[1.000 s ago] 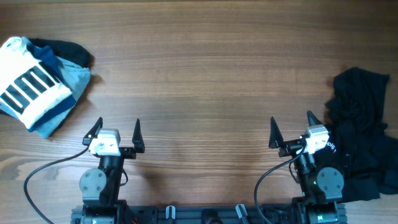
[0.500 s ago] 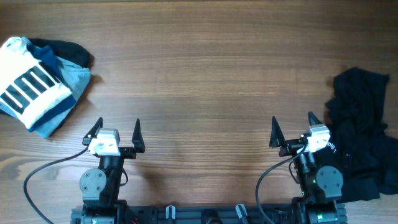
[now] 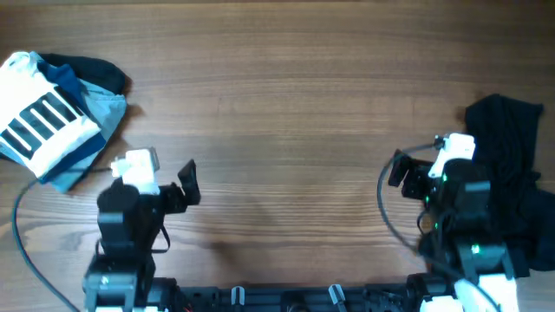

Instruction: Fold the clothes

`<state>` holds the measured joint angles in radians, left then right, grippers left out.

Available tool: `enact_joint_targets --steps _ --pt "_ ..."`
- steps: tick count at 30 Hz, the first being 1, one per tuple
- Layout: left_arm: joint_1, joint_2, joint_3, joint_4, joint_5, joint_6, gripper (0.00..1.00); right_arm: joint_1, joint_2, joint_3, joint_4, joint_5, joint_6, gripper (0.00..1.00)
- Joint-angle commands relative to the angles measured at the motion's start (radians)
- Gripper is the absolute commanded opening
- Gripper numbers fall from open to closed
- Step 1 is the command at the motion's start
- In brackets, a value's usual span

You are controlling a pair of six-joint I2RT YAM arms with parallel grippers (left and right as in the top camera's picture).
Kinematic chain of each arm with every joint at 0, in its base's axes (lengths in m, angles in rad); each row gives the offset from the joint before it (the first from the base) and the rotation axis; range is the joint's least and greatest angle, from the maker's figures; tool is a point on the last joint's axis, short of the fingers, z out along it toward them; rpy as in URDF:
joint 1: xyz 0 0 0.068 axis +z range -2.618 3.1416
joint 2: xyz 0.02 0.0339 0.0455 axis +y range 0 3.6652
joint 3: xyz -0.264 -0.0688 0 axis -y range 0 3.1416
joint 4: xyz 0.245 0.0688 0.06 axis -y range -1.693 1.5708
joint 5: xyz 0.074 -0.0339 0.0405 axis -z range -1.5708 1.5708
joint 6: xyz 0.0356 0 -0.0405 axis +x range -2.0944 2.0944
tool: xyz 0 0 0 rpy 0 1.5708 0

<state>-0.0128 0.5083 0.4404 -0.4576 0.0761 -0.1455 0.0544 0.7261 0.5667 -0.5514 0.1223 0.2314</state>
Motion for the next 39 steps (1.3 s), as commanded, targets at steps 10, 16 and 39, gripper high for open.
enact_joint_targets --steps 10,16,39 --pt "0.004 0.204 0.114 -0.056 0.069 -0.020 1.00 -0.287 0.425 0.060 -0.153 0.145 0.239 0.82" --pt "0.004 0.204 0.114 -0.056 0.069 -0.020 1.00 -0.288 0.617 0.046 -0.132 0.136 0.242 0.14" --pt "0.004 0.209 0.114 0.118 0.136 -0.039 1.00 -0.100 0.494 0.064 0.373 -0.507 0.082 1.00"
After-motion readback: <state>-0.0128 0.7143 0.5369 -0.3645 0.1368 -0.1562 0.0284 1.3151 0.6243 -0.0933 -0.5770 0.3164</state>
